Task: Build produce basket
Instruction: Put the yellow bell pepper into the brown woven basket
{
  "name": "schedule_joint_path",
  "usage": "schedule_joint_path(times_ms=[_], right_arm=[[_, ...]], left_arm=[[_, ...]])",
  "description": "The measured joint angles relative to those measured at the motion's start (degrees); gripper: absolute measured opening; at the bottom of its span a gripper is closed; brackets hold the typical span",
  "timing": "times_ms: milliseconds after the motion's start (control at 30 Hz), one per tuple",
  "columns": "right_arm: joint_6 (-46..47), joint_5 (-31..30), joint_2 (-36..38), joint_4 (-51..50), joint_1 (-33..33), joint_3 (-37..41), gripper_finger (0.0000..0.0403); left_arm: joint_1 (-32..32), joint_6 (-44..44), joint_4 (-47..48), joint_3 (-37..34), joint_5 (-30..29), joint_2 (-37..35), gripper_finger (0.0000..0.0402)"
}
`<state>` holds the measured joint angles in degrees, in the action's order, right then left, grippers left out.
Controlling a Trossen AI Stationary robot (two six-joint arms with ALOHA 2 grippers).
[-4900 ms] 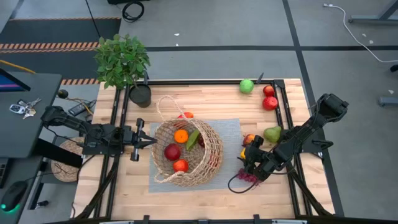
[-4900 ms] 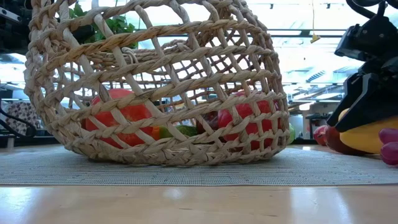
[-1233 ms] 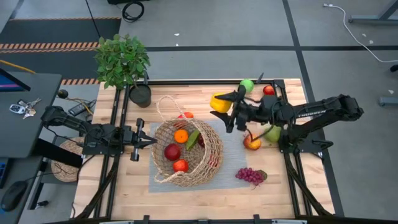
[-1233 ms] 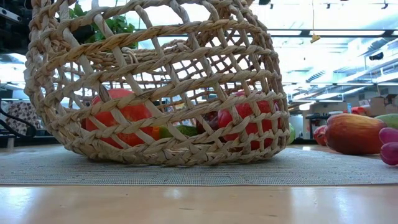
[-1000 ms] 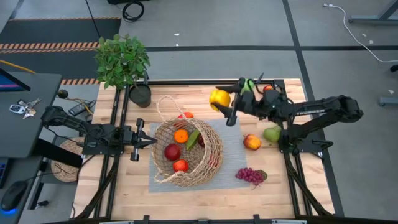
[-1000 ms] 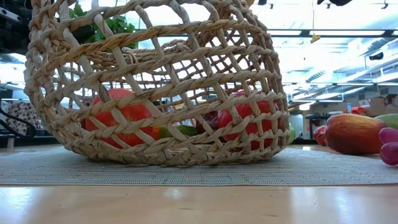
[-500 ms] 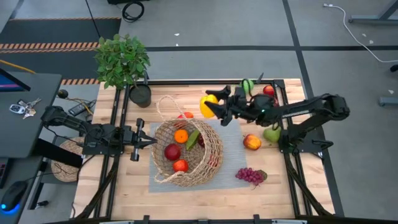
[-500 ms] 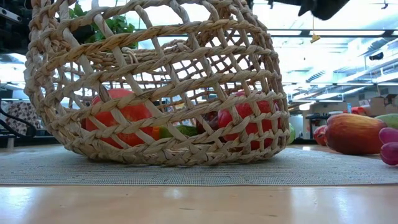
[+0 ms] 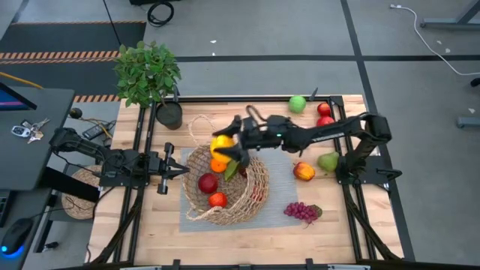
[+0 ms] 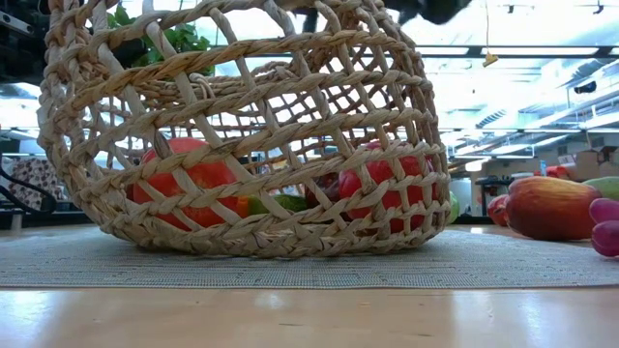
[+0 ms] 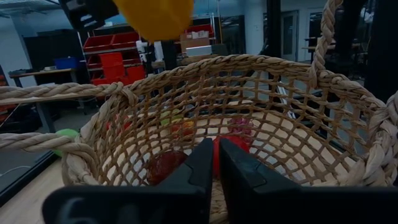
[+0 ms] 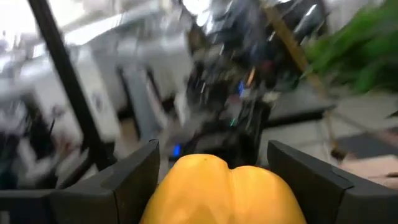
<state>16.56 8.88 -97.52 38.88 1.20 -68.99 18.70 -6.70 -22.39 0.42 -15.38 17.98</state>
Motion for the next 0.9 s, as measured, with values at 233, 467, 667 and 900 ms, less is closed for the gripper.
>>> schedule_joint_path(times_ms=[233, 467, 667, 900], right_arm=[[-8.7, 2.8, -4.9, -19.3, -3.2, -10.9, 0.0296], [-14.5, 2.8, -6.9, -30.2, -5.8, -15.2, 0.0296], [-17.1, -0.6, -8.5, -36.7, -6.8, -18.9, 0.0296], [-18.7, -1.5, -9.7, -39.7, -7.0, -21.5, 0.0296]], left_arm=[[0.0, 0.0, 0.0, 0.0, 0.0, 0.0, 0.0031], [0.0, 0.0, 0.0, 0.0, 0.0, 0.0, 0.0031], [0.0, 0.0, 0.1, 0.0, 0.0, 0.0, 0.0035], [0.0, 0.0, 0.0, 0.0, 0.0, 0.0, 0.0028]])
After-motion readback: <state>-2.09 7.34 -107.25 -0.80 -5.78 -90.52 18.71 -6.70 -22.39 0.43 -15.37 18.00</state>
